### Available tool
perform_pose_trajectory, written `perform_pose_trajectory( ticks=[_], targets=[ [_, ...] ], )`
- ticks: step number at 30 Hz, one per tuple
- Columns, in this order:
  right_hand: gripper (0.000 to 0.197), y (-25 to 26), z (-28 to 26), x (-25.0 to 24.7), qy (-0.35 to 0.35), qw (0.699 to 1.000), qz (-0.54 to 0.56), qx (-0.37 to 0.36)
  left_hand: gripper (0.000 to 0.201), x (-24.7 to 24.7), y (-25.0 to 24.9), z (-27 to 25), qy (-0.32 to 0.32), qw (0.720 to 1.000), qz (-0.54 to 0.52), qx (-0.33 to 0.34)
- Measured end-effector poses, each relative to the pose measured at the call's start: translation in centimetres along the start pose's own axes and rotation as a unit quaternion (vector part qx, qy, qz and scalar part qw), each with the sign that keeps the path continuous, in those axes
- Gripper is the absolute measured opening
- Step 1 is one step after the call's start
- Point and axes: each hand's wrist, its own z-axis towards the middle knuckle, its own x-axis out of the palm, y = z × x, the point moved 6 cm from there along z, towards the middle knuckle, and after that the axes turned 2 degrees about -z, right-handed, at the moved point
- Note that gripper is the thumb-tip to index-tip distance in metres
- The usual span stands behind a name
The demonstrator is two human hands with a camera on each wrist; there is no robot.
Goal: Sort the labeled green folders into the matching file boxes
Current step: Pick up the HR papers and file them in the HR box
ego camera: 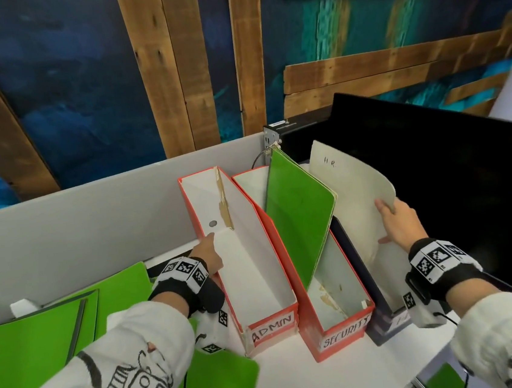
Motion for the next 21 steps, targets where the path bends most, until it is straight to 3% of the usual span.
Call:
perform_pose_trajectory(
  ticks=[5,11,17,21],
  targets=[
    [0.049,-0.6,0.8,0.8,0.013,0.967,-0.255,-0.003,0.071,0.1,0.3,0.0,0.011,1.0,-0.027,-0.003],
    [0.039,-2.2,2.0,3.1,0.056,0.989,-0.123,0.061,0.075,0.3,0.4,-0.1,0.03,0.997,-0.066,-0.008],
    [0.031,-1.3,3.8,4.3,0.065,0.991,-0.11,0.046,0.078,0.4,0.7,-0.1,0.043,0.994,-0.102,-0.009],
    [0.025,-1.0,5.4,4.4,0.029,0.988,-0.148,0.032,0.076,0.5,0.8,0.1,0.042,0.993,-0.114,-0.006]
  ],
)
